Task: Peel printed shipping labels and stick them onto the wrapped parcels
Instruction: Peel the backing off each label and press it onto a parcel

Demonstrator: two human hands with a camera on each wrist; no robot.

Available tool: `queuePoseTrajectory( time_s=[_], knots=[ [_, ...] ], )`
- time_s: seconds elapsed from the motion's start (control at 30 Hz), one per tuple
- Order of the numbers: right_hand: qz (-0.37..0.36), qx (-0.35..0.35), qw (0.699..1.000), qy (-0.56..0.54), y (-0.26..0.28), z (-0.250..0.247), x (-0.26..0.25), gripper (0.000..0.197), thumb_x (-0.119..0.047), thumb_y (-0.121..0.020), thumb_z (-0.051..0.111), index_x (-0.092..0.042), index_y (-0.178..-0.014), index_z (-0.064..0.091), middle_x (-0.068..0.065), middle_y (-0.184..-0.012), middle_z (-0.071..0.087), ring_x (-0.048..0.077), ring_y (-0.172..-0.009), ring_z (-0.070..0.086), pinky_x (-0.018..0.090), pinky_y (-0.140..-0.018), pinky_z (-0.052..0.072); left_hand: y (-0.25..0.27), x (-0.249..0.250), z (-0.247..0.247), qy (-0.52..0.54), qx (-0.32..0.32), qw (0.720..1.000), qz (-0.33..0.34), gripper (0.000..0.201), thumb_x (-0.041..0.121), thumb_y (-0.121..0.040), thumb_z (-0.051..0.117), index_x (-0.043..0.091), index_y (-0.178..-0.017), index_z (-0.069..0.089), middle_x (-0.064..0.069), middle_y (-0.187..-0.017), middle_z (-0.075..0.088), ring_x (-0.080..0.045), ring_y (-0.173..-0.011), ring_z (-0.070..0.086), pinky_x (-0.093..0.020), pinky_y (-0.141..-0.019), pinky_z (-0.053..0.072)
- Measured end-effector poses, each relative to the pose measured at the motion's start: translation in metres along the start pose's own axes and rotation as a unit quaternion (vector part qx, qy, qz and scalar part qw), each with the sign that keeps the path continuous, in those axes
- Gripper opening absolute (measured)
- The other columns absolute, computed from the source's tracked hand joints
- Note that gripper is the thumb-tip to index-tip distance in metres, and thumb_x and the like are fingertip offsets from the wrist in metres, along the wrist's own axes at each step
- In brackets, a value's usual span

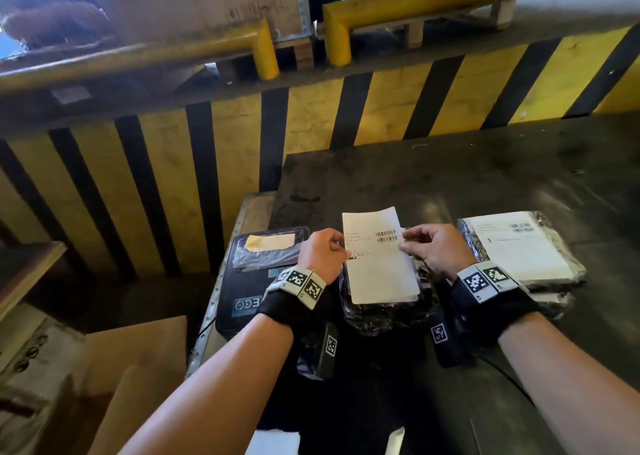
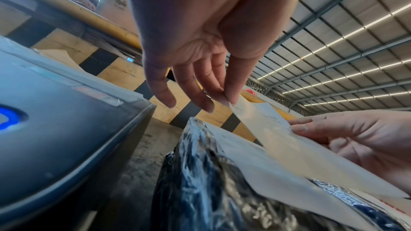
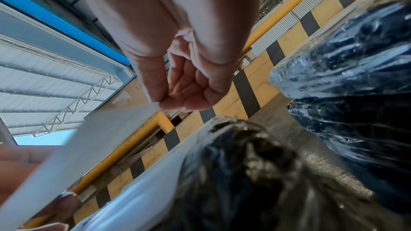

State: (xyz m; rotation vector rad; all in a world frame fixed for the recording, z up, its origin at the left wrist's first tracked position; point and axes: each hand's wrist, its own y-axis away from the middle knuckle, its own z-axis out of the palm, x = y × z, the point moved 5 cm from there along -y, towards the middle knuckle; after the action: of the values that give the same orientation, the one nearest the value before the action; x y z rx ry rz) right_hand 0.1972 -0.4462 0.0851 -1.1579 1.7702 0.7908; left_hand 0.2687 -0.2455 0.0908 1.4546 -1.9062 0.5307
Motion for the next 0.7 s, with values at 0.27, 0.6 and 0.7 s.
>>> queuePoseTrajectory(
  time_s=[0.27, 0.6, 0.7],
  knots=[
    [-0.003, 0.017, 1.000, -0.004, -0.003, 0.006, 0.014, 0.027, -0.011, -0.078, 0.074, -0.008, -0.104, 0.069, 0.007, -0.107, 0.070, 0.018, -0.095, 0.065, 0.032, -0.091, 0.052, -0.003, -0.001, 0.005, -0.030, -0.002, 1.000, 0.000, 0.019, 0.013, -0.085, 0.068, 0.014, -0.103, 0.064, 0.000, -0.085, 0.072, -0.016, -0.089, 0.066, -0.029, -0.083, 0.052],
    [-0.017, 0.032, 0.998, 0.045, 0.002, 0.007, 0.015, 0.028, -0.017, -0.081, 0.072, -0.012, -0.108, 0.067, 0.004, -0.107, 0.069, 0.016, -0.091, 0.064, 0.024, -0.066, 0.056, -0.005, -0.002, 0.010, -0.053, 0.005, 0.999, 0.003, 0.020, 0.011, -0.086, 0.066, 0.013, -0.106, 0.064, -0.006, -0.086, 0.072, -0.020, -0.088, 0.066, -0.028, -0.076, 0.052],
    [-0.030, 0.039, 0.996, 0.071, 0.005, 0.012, 0.015, 0.029, -0.015, -0.080, 0.072, -0.012, -0.109, 0.066, 0.002, -0.106, 0.069, 0.013, -0.085, 0.063, 0.014, -0.055, 0.051, -0.003, -0.003, 0.013, -0.069, 0.011, 0.998, 0.000, 0.020, 0.012, -0.086, 0.064, 0.016, -0.105, 0.060, -0.004, -0.091, 0.070, -0.020, -0.089, 0.065, -0.027, -0.072, 0.050]
  ],
)
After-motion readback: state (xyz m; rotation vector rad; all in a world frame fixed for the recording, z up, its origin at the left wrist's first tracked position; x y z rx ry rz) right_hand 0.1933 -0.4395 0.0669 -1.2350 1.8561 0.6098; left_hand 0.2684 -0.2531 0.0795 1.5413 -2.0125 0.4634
